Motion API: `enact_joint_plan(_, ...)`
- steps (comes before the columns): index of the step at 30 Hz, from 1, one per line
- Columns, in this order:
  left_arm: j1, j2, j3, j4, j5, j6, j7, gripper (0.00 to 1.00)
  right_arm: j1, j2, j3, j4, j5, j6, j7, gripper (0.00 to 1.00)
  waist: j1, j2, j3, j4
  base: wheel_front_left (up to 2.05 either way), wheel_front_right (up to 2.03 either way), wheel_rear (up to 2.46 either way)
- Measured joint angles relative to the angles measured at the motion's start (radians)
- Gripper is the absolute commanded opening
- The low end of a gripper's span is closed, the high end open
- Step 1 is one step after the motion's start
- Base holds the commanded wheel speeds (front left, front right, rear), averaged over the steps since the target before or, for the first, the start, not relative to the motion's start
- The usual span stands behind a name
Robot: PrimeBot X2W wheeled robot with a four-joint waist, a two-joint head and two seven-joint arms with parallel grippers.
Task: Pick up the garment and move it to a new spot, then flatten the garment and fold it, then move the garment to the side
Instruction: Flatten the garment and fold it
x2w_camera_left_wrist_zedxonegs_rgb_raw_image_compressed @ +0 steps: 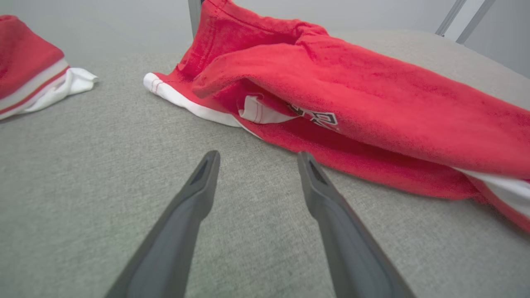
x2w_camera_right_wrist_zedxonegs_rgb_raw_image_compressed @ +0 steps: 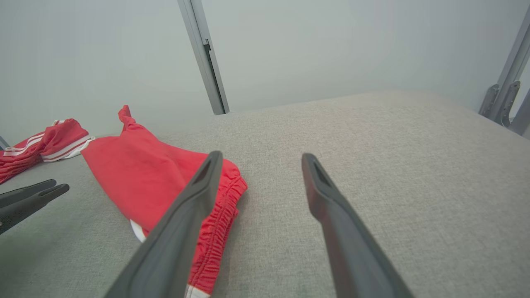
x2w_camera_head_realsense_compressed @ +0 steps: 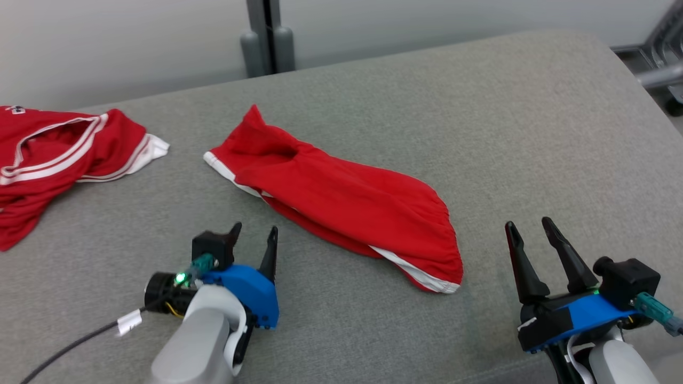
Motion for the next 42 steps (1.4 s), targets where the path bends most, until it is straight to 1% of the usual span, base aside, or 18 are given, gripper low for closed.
enact_joint_plan(7,-0.168,0.000,-0.013,0.150,0.019,-0.002,-0.009,1.00,-0.013,0.037,0.010,-0.069,-0.015,0.000,0.005,1.00,0.0001,0.0000,0.065,-0.059,0.00,0.00,0.00)
enact_joint_plan(12,-0.288,0.009,-0.024,0.215,0.036,-0.002,-0.013,1.00,-0.021,0.049,0.013,-0.078,-0.022,0.000,0.005,1.00,0.0001,0.0000,0.099,-0.089,0.00,0.00,0.00)
enact_joint_plan(17,-0.361,-0.002,-0.050,0.275,0.050,-0.011,-0.005,1.00,-0.031,0.061,0.026,-0.074,-0.025,0.000,0.003,1.00,0.0000,0.0000,0.120,-0.111,0.00,0.00,0.00)
enact_joint_plan(18,-0.372,-0.005,-0.055,0.294,0.051,-0.007,0.011,1.00,-0.034,0.063,0.029,-0.072,-0.026,0.000,0.002,1.00,0.0000,0.0000,0.122,-0.115,0.00,0.00,0.00)
enact_joint_plan(21,-0.396,-0.008,-0.063,0.342,0.067,0.048,0.042,1.00,-0.041,0.065,0.030,-0.069,-0.032,0.000,-0.004,1.00,0.0000,0.0001,0.127,-0.121,0.00,0.00,0.00)
enact_joint_plan(23,-0.410,-0.008,-0.061,0.363,0.064,0.070,0.071,1.00,-0.044,0.066,0.030,-0.066,-0.033,0.000,-0.007,1.00,0.0000,0.0001,0.128,-0.121,0.00,0.00,0.00)
enact_joint_plan(26,-0.412,-0.007,-0.062,0.384,0.059,0.085,0.112,1.00,-0.044,0.067,0.030,-0.059,-0.036,0.000,-0.010,1.00,0.0000,0.0001,0.129,-0.119,0.00,0.00,0.00)
enact_joint_plan(30,-0.412,-0.013,-0.055,0.391,0.023,0.021,0.135,1.00,-0.051,0.074,0.040,-0.051,-0.036,0.000,-0.013,1.00,-0.0001,0.0000,0.128,-0.122,0.00,0.00,0.00)
enact_joint_plan(32,-0.412,-0.015,-0.059,0.391,0.022,0.009,0.133,0.98,-0.058,0.075,0.046,-0.048,-0.036,0.000,-0.015,1.00,-0.0001,0.0000,0.130,-0.126,0.00,0.00,0.00)
enact_joint_plan(33,-0.412,-0.016,-0.063,0.392,0.022,0.002,0.133,0.62,-0.062,0.074,0.046,-0.047,-0.036,0.000,-0.015,1.00,-0.0001,0.0000,0.131,-0.128,0.00,0.00,0.00)
enact_joint_plan(34,-0.412,-0.019,-0.064,0.393,0.021,-0.002,0.133,0.35,-0.064,0.074,0.047,-0.047,-0.036,0.000,-0.017,1.00,-0.0001,0.0000,0.131,-0.129,0.00,0.00,0.00)
enact_joint_plan(35,-0.412,-0.021,-0.064,0.393,0.014,-0.007,0.132,0.00,-0.065,0.073,0.047,-0.045,-0.035,0.000,-0.017,1.00,-0.0001,0.0000,0.131,-0.130,0.00,0.00,0.00)
enact_joint_plan(42,-0.412,-0.026,-0.090,0.391,0.007,-0.029,0.100,0.00,-0.058,0.072,0.032,-0.032,-0.034,0.000,-0.026,1.00,-0.0002,0.0000,0.107,-0.117,0.00,0.00,0.00)
